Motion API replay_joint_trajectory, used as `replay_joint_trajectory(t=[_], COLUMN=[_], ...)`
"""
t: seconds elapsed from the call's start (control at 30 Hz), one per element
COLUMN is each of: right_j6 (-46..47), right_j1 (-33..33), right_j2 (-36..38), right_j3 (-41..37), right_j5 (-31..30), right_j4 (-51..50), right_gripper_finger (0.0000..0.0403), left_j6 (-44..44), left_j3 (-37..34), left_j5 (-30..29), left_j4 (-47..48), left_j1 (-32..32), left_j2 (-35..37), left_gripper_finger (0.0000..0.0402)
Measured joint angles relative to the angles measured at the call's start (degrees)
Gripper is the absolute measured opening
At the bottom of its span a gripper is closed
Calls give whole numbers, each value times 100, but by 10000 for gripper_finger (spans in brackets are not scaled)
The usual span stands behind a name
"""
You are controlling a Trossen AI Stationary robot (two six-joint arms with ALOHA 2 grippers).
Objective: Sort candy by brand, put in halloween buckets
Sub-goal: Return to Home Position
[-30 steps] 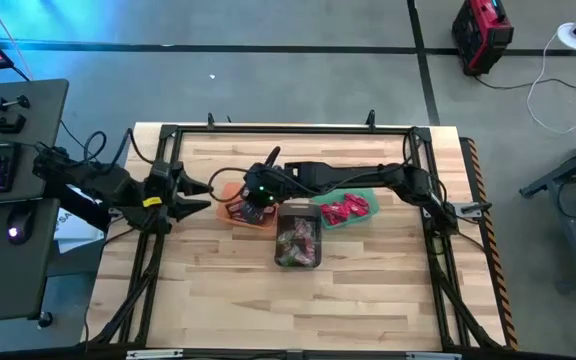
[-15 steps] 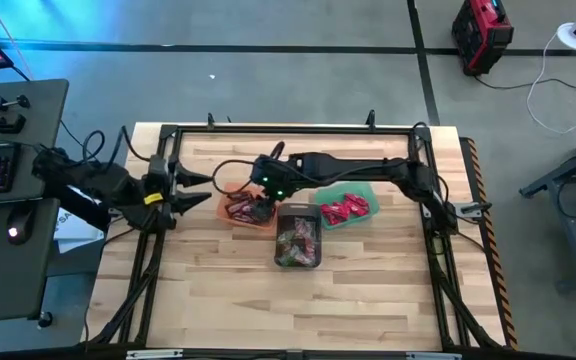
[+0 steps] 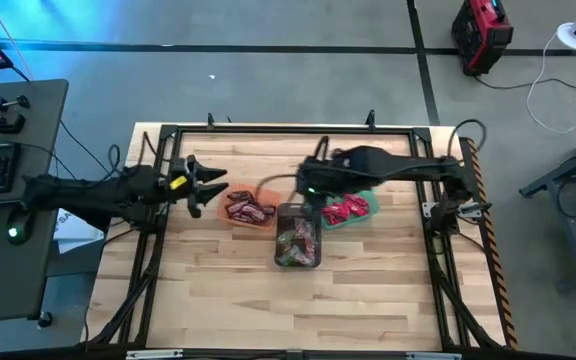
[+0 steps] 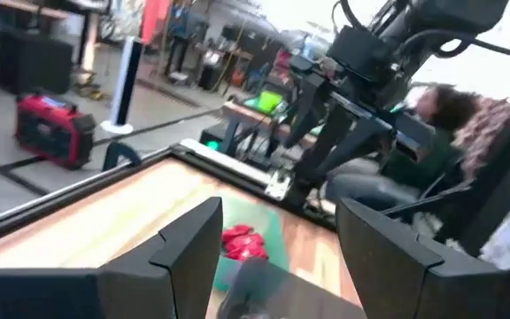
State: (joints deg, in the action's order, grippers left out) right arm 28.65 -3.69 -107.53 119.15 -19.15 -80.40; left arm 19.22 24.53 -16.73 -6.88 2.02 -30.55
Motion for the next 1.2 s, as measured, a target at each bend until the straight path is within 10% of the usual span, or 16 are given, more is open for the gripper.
replay_joint_trajectory(t=[0.33,0.7,0.93,1.2], right_j6=[1238,1901,3136,2909], right_j1=[-471,-1271,-1805,-1570], right_j2=[1128,1641,2783,5317], right_j3=[0,-189,-2772,-6443], right_j5=[-196,-564,-198,295], right_j4=[-956,-939,-641,2765], right_gripper_finger=[171,12,3,0], left_j6=[523,772,723,660], left_j3=[-1409,-2389,-2386,-2384], left_j5=[255,124,438,374], left_j4=[-452,-851,-778,-322], left_j1=[-268,-244,-244,-244], left_j2=[1758,2539,2560,2560], left_gripper_finger=[185,50,6,7])
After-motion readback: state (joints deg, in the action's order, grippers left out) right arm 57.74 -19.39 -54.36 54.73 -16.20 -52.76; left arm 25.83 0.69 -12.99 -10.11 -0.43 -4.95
